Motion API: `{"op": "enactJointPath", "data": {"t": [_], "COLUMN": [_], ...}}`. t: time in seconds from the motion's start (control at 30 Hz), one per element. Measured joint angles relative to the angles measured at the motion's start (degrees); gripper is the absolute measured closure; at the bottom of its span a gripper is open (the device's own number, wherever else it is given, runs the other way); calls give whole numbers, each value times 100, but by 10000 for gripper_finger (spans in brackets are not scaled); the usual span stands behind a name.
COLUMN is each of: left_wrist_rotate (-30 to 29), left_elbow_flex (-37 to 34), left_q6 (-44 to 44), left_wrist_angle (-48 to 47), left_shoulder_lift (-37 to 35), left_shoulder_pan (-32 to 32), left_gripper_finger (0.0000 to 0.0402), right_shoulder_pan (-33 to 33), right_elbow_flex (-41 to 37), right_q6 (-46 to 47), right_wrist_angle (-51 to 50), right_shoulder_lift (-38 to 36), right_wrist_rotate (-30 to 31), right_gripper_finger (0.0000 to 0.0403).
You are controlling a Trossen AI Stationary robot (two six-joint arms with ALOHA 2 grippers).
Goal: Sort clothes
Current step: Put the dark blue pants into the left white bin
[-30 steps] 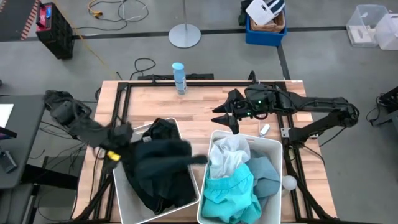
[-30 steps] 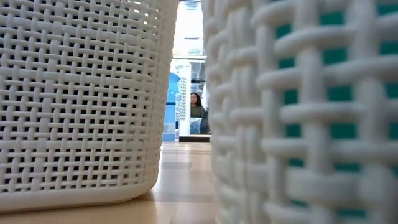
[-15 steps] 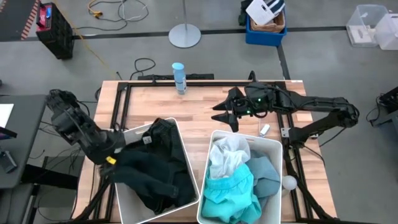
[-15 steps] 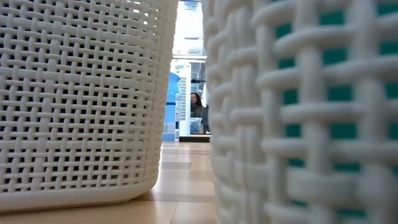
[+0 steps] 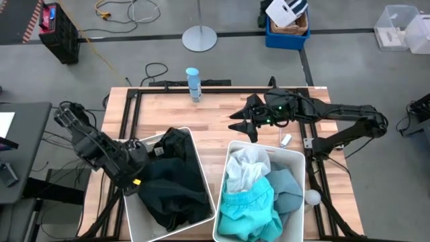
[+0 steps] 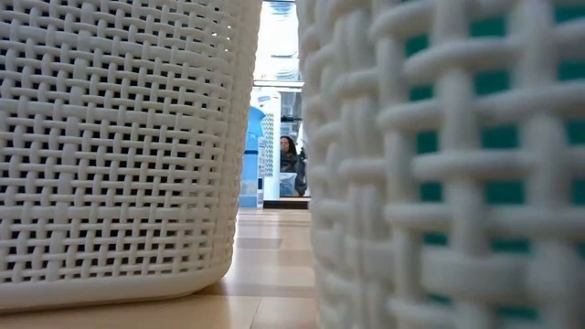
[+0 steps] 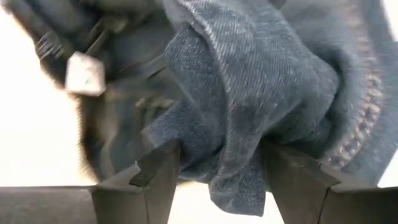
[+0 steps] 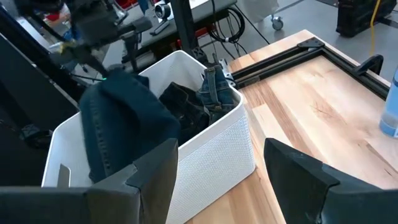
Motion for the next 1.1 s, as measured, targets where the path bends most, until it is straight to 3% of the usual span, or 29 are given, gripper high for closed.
{"op": "enactJointPath", "data": {"t": [0.13, 0.3, 0.43, 0.57, 0.7, 0.8, 1.1], "left_wrist_rotate": [-121, -832, -1322, -1035, -390, 95, -90], "left_elbow_flex": [399, 885, 915, 706, 291, -34, -883], "left_q6": [99, 482, 827, 863, 915, 948, 458], "left_wrist_angle": [554, 1184, 1187, 1061, 1059, 1063, 1090], "left_shoulder_lift": [-132, -211, -174, -42, 260, 549, 1126], "left_shoulder_pan": [3, 1, 4, 127, 305, 468, 836], "left_gripper_finger": [193, 206, 192, 173, 183, 209, 315], "right_shoulder_pan": [0, 0, 2, 49, 52, 35, 0], "right_elbow_flex": [0, 0, 0, 0, 0, 0, 0], "right_q6": [0, 2, 2, 46, 39, 19, 33], "right_wrist_angle": [-1, -1, -1, -6, -8, -6, -6], "right_shoulder_lift": [0, 0, 0, 0, 0, 0, 0], "right_wrist_rotate": [0, 0, -2, -2, -10, -11, -9], "right_gripper_finger": [145, 145, 145, 145, 145, 145, 145]}}
